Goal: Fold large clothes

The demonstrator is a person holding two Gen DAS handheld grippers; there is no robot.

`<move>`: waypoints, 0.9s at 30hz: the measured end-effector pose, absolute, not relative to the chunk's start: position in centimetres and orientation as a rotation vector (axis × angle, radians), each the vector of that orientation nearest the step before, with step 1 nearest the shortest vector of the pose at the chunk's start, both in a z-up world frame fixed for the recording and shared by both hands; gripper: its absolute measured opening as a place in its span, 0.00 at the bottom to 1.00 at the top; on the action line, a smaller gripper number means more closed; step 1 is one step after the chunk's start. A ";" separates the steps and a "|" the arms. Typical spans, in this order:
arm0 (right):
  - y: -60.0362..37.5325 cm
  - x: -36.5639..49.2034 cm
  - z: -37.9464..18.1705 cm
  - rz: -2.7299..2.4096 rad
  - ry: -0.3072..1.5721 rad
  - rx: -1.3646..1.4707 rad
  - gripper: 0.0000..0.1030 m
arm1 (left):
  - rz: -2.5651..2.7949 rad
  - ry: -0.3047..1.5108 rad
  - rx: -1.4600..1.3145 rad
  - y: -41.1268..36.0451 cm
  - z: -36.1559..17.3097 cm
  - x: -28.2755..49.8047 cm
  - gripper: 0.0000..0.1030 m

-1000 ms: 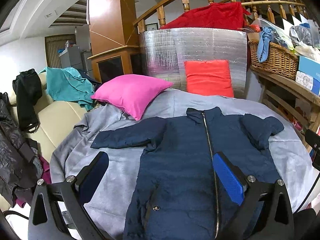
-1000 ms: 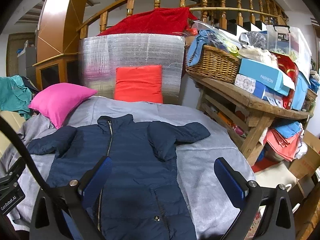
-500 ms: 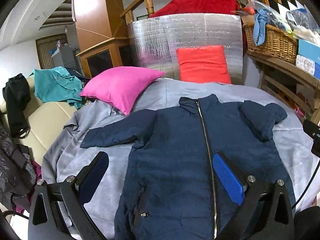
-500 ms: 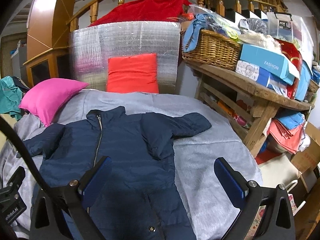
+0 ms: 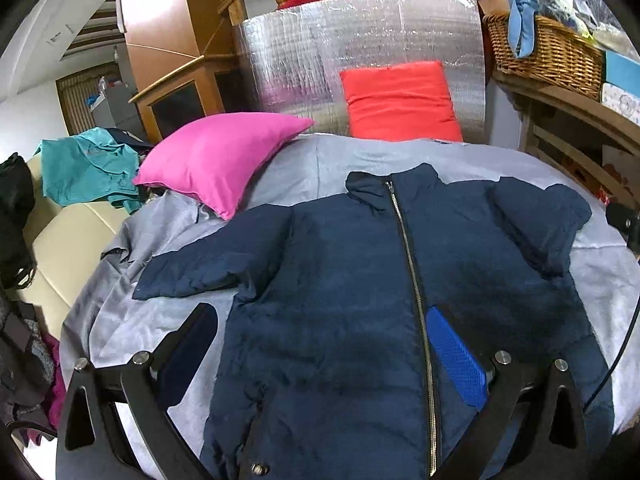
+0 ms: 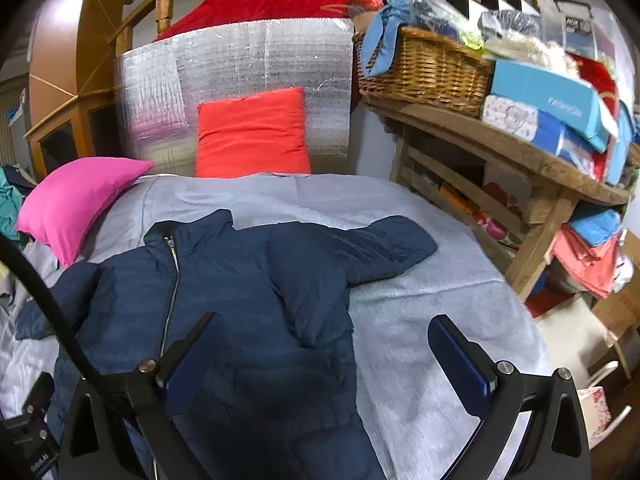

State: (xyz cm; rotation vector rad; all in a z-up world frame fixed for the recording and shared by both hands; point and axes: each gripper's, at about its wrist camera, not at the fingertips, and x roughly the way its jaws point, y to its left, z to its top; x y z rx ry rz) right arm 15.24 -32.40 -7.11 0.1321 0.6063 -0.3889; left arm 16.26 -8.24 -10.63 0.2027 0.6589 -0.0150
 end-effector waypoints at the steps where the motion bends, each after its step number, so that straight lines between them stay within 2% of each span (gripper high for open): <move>1: -33.0 15.8 -7.3 -0.373 0.610 0.156 1.00 | -0.017 0.664 0.205 -8.4 -10.9 16.8 1.00; 5: -38.4 19.0 -9.2 -0.177 0.617 0.404 1.00 | -0.041 0.713 0.202 -9.2 -12.7 20.0 1.00; 13: -51.4 24.0 -17.9 0.002 0.644 1.068 0.98 | -0.058 0.996 0.146 -8.5 -21.1 27.2 1.00; 16: -53.1 25.3 -19.7 -0.058 0.655 1.126 0.90 | -0.063 1.030 0.128 -7.8 -22.3 28.6 1.00; 21: -56.4 27.0 -22.5 -0.141 0.626 1.250 0.85 | -0.059 1.030 0.143 -7.4 -23.4 29.0 1.00; 23: -57.4 27.8 -23.5 -0.153 0.629 1.289 0.77 | -0.062 1.033 0.125 -7.1 -23.5 28.8 1.00; 27: -58.3 30.0 -24.2 -0.166 0.619 1.284 0.67 | -0.055 1.032 0.091 -6.6 -24.2 28.5 1.00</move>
